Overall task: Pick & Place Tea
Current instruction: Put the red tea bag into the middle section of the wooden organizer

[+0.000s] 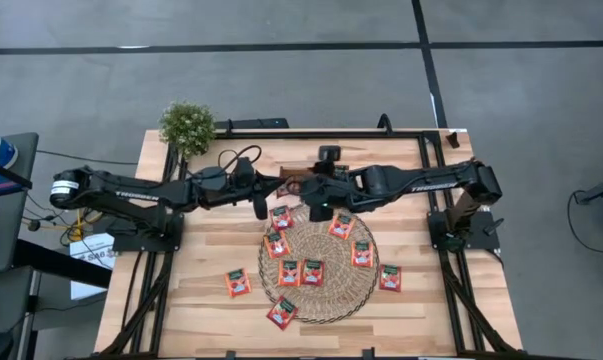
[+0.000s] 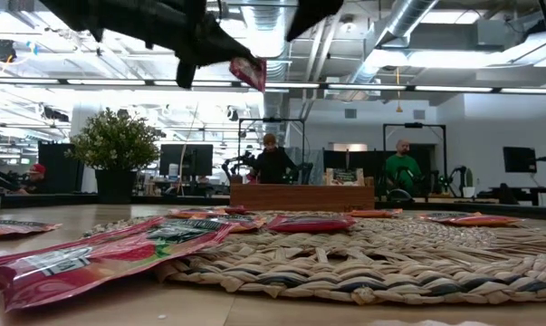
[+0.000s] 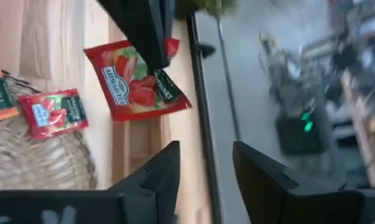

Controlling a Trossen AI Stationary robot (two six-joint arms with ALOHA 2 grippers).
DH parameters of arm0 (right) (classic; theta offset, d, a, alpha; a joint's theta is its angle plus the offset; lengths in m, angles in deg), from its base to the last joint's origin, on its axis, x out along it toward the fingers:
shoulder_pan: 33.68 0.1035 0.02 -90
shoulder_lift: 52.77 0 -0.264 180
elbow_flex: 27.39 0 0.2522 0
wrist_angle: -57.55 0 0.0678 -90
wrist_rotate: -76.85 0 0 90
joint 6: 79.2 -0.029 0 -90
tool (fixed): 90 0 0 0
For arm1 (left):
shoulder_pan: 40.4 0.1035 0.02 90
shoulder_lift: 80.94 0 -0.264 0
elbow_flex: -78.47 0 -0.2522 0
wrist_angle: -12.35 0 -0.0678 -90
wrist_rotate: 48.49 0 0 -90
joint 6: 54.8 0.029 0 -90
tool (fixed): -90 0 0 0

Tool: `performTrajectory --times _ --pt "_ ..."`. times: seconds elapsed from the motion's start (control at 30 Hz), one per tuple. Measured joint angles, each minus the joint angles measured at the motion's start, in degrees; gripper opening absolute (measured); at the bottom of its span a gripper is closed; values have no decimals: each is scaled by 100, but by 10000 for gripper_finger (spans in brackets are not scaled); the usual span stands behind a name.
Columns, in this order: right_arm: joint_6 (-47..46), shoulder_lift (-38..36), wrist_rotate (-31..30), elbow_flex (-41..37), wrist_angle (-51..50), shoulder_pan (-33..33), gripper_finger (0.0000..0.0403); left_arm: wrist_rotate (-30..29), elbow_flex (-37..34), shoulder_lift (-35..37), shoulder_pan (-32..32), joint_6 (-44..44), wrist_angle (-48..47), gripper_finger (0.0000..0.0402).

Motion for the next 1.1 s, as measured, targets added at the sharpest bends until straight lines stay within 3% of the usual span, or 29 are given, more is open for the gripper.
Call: performTrajectory --times 0.17,0.3,0.5,0.83,1.1 --pt "-1465 -147 15 -75 -1372 -44 142 847 0 -701 386 -59 784 0" --pt "-2193 -167 256 -184 -2128 -72 132 1581 -2 -1547 734 -266 2025 0" --pt "-2612 -162 528 -413 -2245 52 122 2012 28 -2708 1124 -400 3255 0" --pt "-2903 -164 515 -540 -2164 300 122 2043 1015 -3807 1421 -163 3161 0" --pt "-2967 -164 484 -540 -2162 358 121 1861 1464 -3857 1581 245 1753 0"
